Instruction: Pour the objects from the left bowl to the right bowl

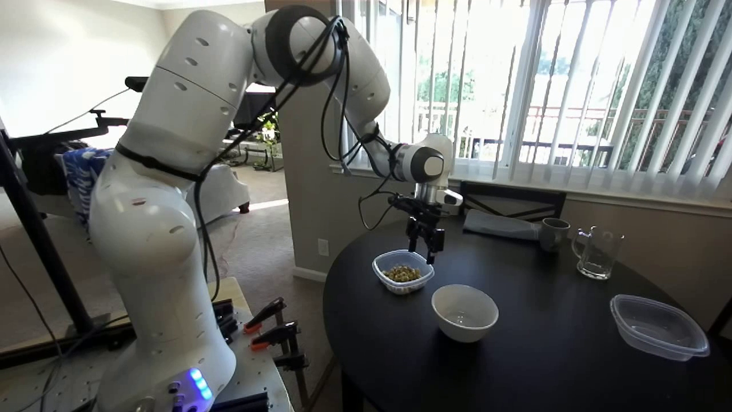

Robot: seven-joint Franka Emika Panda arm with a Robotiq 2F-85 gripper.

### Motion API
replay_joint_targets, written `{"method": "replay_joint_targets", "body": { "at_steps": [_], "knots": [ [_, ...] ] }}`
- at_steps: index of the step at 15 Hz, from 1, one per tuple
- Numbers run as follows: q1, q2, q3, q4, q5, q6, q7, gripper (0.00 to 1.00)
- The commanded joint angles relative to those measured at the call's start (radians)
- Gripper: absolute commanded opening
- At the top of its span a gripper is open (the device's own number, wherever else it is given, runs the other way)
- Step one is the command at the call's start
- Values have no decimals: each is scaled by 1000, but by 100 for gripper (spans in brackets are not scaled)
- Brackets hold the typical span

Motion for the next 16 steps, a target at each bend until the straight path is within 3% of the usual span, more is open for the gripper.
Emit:
{"method": "replay_joint_targets", "body": {
  "at_steps": [1,8,9,11,16],
  "knots": [
    [14,142,-20,149,-16,-113,4,100],
    [20,314,-19,325,-9,-234,-10,100],
    [22,329,-19,342,-8,-242,-12,75],
    [25,346,-19,365,-7,-251,-12,68],
    [31,339,-20,367,-3,-236,-3,35]
  ]
}}
